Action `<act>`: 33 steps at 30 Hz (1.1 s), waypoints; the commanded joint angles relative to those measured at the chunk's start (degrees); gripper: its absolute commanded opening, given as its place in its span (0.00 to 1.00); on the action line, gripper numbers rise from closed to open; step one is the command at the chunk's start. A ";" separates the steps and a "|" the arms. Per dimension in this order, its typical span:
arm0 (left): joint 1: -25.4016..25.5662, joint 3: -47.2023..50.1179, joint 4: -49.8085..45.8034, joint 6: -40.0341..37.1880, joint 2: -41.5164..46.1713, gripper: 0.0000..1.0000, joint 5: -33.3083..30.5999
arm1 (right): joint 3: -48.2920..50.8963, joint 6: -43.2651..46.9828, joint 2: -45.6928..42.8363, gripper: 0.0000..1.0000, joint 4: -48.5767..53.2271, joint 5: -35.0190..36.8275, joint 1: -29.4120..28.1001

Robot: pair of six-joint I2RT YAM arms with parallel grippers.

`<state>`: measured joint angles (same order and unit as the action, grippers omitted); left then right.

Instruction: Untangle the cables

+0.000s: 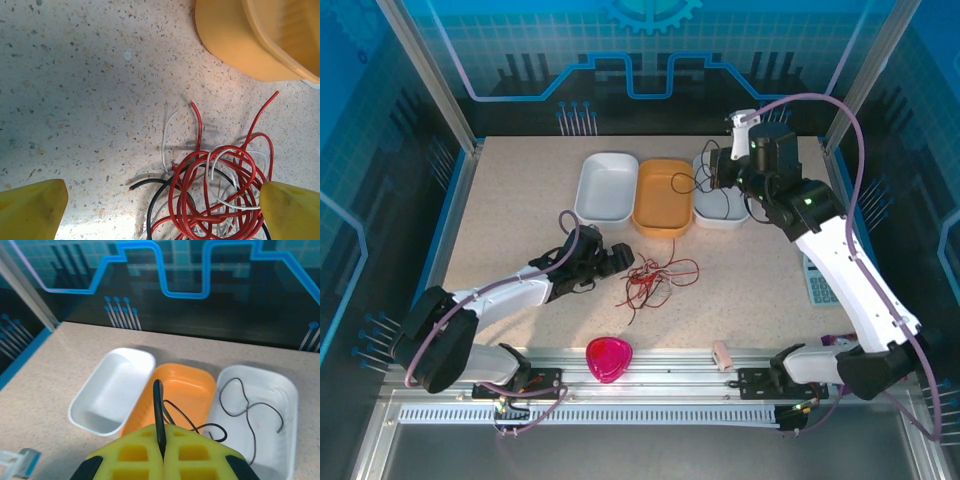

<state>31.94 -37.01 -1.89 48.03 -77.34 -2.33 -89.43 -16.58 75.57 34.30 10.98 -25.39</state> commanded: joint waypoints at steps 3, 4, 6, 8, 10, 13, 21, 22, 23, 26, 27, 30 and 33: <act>0.37 -0.69 -1.97 -0.92 1.83 0.99 -1.67 | -3.80 -3.55 4.30 0.00 3.11 1.85 4.87; 0.40 -0.69 -2.10 -0.94 1.92 0.99 -1.72 | -4.03 -4.21 4.98 0.00 3.52 1.69 5.84; 0.39 -0.58 -2.28 -0.92 2.07 0.99 -1.96 | -3.87 -5.30 6.14 0.00 3.54 0.46 7.63; 0.32 -0.60 -2.46 -0.98 2.15 0.99 -2.07 | -3.44 -6.23 7.34 0.00 3.26 -1.55 9.51; 0.35 -0.60 -2.57 -1.01 2.19 0.99 -2.14 | -3.08 -6.68 8.37 0.00 3.06 -3.00 10.65; 0.40 -0.56 -2.68 -1.10 2.19 0.99 -2.35 | -2.77 -7.16 9.94 0.00 3.10 -4.52 11.78; 0.39 -0.56 -2.50 -0.93 1.86 0.99 -2.13 | -4.10 -8.81 13.97 0.00 6.19 -8.88 14.17; 0.37 -0.60 -2.50 -1.06 1.78 0.99 -2.07 | -4.50 -8.83 14.50 0.00 6.91 -8.92 14.33; 0.34 -0.67 -2.37 -1.09 1.68 0.99 -2.08 | -4.82 -8.83 15.08 0.00 7.78 -8.96 14.52; 0.37 -0.86 -2.25 -1.10 1.34 0.99 -1.98 | -6.25 -8.51 17.10 0.00 10.07 -9.47 14.99; 0.37 -1.00 -2.27 -1.11 1.19 0.99 -1.87 | -6.89 -8.29 17.97 0.00 11.02 -9.51 15.04; 0.32 -1.30 -2.07 -1.27 0.80 0.99 -1.58 | -9.24 -7.59 20.89 0.00 13.48 -9.43 15.10; 0.38 -1.61 -2.13 -1.44 0.44 0.99 -1.23 | -11.69 -6.82 24.11 0.00 15.04 -9.33 15.29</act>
<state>32.01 -37.04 -3.18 47.88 -76.44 -3.62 -98.10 -24.29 96.97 45.54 2.48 -11.11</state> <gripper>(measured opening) 0.991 0.060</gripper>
